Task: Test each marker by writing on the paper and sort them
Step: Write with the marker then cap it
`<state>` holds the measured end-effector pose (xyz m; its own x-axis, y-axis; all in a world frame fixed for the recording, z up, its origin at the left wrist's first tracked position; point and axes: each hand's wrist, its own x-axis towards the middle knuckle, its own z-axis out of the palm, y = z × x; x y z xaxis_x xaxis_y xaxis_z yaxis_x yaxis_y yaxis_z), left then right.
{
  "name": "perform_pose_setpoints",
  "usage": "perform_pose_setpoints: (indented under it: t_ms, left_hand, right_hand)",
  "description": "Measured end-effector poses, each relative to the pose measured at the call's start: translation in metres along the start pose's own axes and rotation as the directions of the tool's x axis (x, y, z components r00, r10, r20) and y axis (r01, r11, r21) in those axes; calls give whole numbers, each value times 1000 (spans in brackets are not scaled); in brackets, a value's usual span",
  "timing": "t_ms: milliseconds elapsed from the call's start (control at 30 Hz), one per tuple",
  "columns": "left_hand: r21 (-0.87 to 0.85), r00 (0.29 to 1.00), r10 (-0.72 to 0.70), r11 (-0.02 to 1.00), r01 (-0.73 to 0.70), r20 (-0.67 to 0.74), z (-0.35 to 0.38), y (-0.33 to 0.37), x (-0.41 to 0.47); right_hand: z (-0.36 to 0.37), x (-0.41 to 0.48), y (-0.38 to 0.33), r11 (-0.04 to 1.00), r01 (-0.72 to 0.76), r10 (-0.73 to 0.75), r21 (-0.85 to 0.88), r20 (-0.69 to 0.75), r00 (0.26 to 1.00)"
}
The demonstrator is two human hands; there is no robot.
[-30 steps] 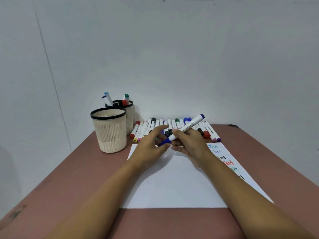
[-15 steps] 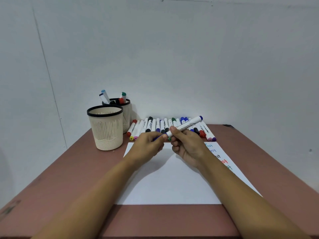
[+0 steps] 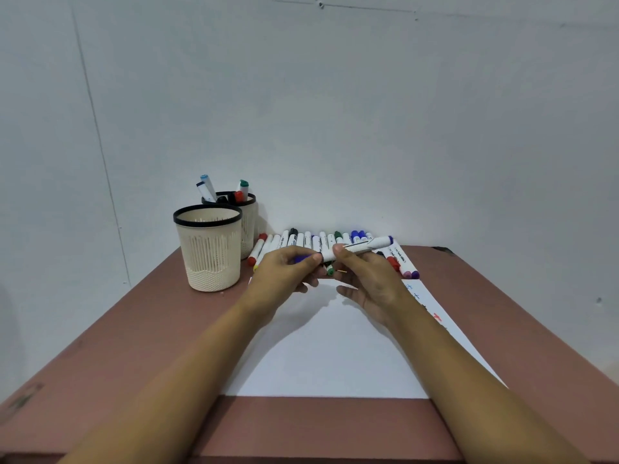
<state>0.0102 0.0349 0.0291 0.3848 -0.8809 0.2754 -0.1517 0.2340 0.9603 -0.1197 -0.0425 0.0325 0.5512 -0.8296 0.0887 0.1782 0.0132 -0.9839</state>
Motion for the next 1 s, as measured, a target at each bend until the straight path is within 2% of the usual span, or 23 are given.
perform_pose_setpoints:
  t_ms: [67,133,167,233,300,367,433,533,667,900,1000]
  left_hand:
    - [-49,993,10,999,-16,-117,-4,3,1]
    - [-121,974,31,991,-60,-224,-8,8,2]
    - [-138,964,52,986,-90,-262,-10,11,2]
    - [-117,944,103,982,-146,-314,-15,16,4]
    - [-61,934,152,982,-181,-322,-21,24,7]
    - [38,919,217,975,-217,-330,-29,39,13]
    - [197,887,301,950,-244,-350,-40,59,24]
    - [414,829,400,881,-230,-391,-68,90,45]
    - [582,794,465,794,-178,-391,-100,115,77]
    - [663,734,517,739,-122,-441,-127,121,116]
    - [705,759,503,704,-83,-413,-132,110,128]
  right_hand:
    - [-2,3,-1,1000,15,-18,-21,-154,988]
    - [-6,5,1,965,64,-144,-253,-314,938]
    - [-7,5,4,905,84,-238,-417,-332,913]
    - [-8,3,15,720,117,-362,-684,-226,904]
    - [-8,3,29,502,143,-357,-853,-54,933]
    - [-5,5,37,281,159,-304,-946,69,950]
    - [-5,6,38,160,164,-284,-973,114,952]
    - [-5,5,39,141,170,-287,-975,124,950]
    - [-5,5,39,139,172,-273,-975,129,953]
    - [-6,6,41,125,195,-308,-973,149,940]
    - [-5,7,42,120,196,-308,-973,151,939]
